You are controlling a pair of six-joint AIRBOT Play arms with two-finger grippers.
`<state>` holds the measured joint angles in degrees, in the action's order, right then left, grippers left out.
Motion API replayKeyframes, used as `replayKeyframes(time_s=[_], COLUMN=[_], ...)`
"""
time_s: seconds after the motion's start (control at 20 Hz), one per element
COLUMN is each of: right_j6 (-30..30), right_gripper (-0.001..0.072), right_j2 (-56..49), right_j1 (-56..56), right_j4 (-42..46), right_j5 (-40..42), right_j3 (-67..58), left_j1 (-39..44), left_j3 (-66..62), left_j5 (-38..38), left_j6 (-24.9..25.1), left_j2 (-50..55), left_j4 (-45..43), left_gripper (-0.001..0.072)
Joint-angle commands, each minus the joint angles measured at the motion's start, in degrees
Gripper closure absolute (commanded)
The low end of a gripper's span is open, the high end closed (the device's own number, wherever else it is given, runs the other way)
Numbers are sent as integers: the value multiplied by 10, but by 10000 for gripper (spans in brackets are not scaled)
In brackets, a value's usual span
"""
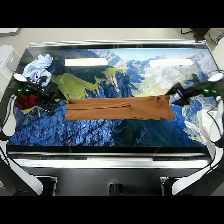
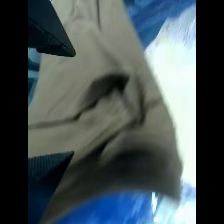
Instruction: Fold the clothes and pants, and hang the long-sleeved shirts on hangers.
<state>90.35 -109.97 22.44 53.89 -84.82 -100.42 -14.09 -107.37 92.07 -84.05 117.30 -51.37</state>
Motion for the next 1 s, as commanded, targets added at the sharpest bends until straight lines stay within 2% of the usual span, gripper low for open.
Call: replayKeyframes(time_s=[0.0,0.15,0.4,0.55,0.6,0.7,0.75,0.8,0.85,0.9,0.95], right_j6=[9,-25,-79,-90,-88,-83,-81,-80,-73,-72,-68], right_gripper=[0,-2,-2,8,33,222,376,588,667,668,668], right_j2=[5,-9,-64,-66,-66,-64,-60,-52,-40,-24,-4], right_j1=[61,60,33,-5,-17,-42,-53,-62,-69,-75,-83], right_j4=[94,78,-59,-72,-72,-71,-71,-70,-68,-67,-67], right_j5=[-83,-46,-26,-4,0,-1,-4,-6,-7,-6,-5], right_j3=[15,52,65,65,65,65,64,64,64,64,64], left_j1=[-33,-32,17,60,77,114,134,157,180,205,231], left_j3=[-18,-18,-18,-18,-18,-17,-17,-17,-17,-17,-15], left_j5=[42,46,43,42,37,20,7,-7,-21,-40,-70], left_j6=[-11,-21,-26,-26,-26,-25,-23,-9,7,18,18], left_j2=[-35,-79,-136,-151,-154,-154,-154,-153,-151,-147,-142], left_j4=[2,2,2,2,2,2,2,2,2,2,-1], left_gripper=[49,50,50,51,51,52,52,53,56,66,160])
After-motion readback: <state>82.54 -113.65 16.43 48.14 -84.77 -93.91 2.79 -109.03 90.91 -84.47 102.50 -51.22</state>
